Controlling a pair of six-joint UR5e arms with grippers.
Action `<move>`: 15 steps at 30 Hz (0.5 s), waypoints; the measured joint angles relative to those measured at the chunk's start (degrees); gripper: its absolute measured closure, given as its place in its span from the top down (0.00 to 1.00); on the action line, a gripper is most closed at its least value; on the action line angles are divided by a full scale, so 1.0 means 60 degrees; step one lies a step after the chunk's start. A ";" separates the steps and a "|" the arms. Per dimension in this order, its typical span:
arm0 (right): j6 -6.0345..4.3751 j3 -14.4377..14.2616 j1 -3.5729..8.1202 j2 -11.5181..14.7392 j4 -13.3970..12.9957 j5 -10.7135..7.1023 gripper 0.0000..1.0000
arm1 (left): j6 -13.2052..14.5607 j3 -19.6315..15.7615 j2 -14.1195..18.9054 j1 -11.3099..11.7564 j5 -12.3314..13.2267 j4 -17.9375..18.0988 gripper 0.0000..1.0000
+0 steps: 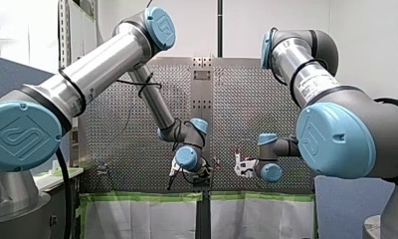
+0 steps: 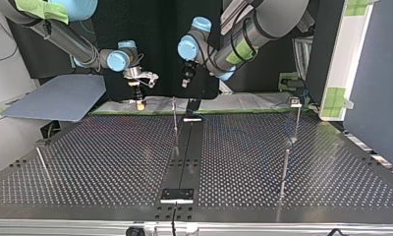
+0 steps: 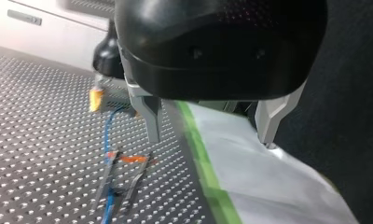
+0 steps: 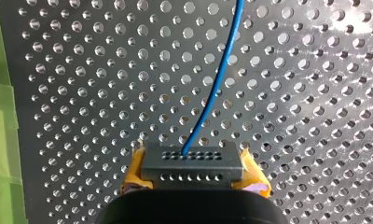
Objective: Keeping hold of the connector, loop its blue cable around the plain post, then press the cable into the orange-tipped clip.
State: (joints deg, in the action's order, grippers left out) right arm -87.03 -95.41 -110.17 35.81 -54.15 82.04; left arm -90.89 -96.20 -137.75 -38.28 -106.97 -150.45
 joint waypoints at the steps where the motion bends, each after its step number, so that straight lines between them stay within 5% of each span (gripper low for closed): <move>1: -0.0003 0.0001 0.0000 0.0001 0.0000 -0.0001 0.00 | -0.0039 -0.0076 0.0000 -0.0006 0.0045 0.0090 0.98; 15: -0.0043 0.0000 -0.0001 0.0003 -0.0010 -0.0018 0.00 | -0.1055 0.0212 -0.0010 0.0007 0.0999 0.1206 0.98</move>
State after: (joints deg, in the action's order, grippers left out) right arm -87.29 -95.41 -110.18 35.82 -54.20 81.93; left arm -97.22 -94.93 -137.81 -38.24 -100.98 -143.22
